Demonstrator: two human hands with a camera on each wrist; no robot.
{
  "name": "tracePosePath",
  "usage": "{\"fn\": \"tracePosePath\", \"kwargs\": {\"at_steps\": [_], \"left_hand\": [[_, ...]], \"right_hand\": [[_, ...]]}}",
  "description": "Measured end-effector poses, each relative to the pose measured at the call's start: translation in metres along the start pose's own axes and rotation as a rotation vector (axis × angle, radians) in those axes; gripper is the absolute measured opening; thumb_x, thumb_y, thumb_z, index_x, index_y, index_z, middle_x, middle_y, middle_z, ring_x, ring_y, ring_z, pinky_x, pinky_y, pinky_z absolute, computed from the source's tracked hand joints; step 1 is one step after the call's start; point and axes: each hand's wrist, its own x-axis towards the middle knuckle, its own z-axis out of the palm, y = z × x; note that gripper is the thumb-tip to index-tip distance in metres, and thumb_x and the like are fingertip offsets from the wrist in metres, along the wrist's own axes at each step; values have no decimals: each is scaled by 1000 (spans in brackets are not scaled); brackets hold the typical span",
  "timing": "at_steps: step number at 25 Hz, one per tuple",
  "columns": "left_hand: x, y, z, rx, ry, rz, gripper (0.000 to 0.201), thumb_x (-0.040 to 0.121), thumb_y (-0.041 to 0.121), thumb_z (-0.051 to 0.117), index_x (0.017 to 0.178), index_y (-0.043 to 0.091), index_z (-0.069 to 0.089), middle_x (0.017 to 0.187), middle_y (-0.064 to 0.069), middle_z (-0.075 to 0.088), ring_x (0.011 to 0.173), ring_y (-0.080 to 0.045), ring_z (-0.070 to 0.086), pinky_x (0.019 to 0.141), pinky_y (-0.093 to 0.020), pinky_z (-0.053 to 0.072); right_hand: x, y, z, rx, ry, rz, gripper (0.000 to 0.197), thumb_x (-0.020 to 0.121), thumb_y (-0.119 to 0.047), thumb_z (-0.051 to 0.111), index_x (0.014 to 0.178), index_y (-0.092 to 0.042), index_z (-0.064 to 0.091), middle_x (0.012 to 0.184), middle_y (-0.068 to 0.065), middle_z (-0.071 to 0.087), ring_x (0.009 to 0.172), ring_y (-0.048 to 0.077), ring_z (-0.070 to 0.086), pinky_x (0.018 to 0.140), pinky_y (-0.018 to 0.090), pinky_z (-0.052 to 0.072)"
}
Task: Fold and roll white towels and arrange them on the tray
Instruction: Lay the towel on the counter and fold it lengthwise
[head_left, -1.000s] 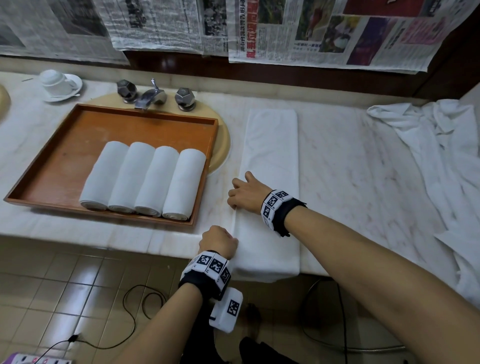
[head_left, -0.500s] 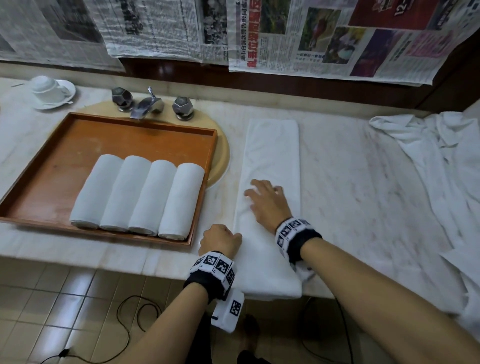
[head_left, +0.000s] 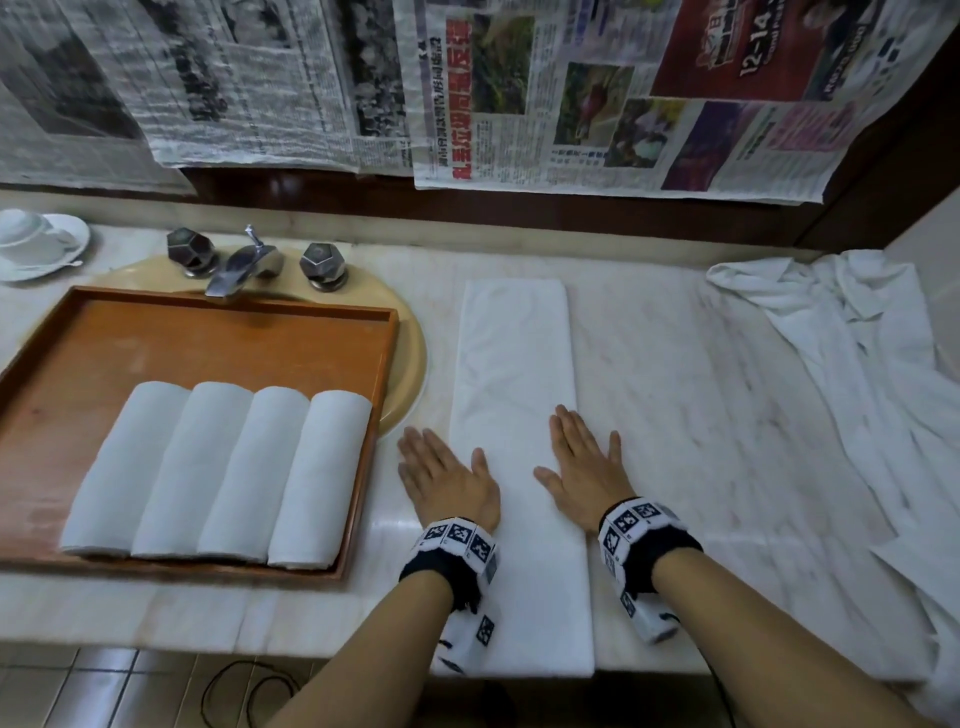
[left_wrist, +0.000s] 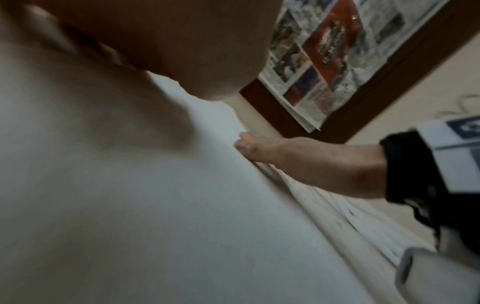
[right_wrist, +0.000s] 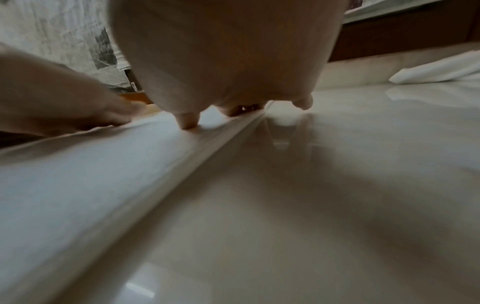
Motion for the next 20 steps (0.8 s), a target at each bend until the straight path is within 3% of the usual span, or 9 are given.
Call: {"fn": "tracePosePath", "kwargs": {"at_steps": [1,4,5,8,9,12,13,17,20], "left_hand": [[2,8,-3,-24,38,-4,74,96,53,2,150,6,-17,157,-11,-26,146,-24,-24,118,-44,-15],[17,34,-7,-29,-45,412,66,99,49,-1,153,13,-12,156,1,-26,147,-18,-20,119,-42,-13],[29,36,-9,-41,-94,424,62,102,45,4,154,14,-11,156,3,-25,148,-17,-18,119,-43,-13],[55,47,-30,-148,-48,-54,65,102,45,9,152,9,-13,160,-4,-22,148,-19,-18,119,-46,-12],[56,57,-35,-134,-44,-22,65,102,45,9,152,8,-12,160,-5,-21,148,-19,-17,119,-45,-12],[62,76,-28,-21,-96,527,60,104,42,10,154,13,-7,160,0,-17,148,-18,-14,119,-40,-10],[73,69,-29,23,-157,591,60,104,41,11,154,14,-7,161,0,-16,149,-17,-13,119,-40,-9],[98,46,-54,3,-56,206,63,105,40,13,153,6,-8,161,-9,-16,149,-21,-12,121,-41,-5],[54,49,-55,-5,-182,470,63,104,44,12,155,10,-3,161,1,-13,149,-16,-9,121,-36,-5]], "right_hand": [[0,2,0,12,15,-2,76,99,-55,24,153,-16,-11,160,-5,-22,146,9,-17,117,58,-3],[4,6,-7,21,45,-8,84,89,-66,21,154,-21,-8,162,-5,-13,148,13,-7,117,56,3],[5,7,-9,15,56,-9,83,89,-64,23,154,-22,-6,162,-4,-9,148,15,-2,117,55,6],[11,3,-16,20,123,11,68,100,-46,30,155,-19,0,162,-1,2,145,20,10,117,51,12],[12,0,-17,26,146,20,65,101,-42,29,155,-18,2,161,0,5,143,21,12,116,51,14],[16,-5,-16,43,169,58,61,102,-36,31,154,-19,6,160,0,9,141,22,16,113,52,17],[17,-5,-16,39,153,72,61,102,-34,32,154,-19,6,159,-1,8,140,21,15,113,53,17],[20,-9,-16,46,120,112,59,102,-29,31,154,-19,4,159,-2,3,142,19,11,113,57,13],[15,-16,-11,93,91,140,60,103,-31,28,154,-16,-1,162,0,-6,147,18,0,116,60,4]]}}
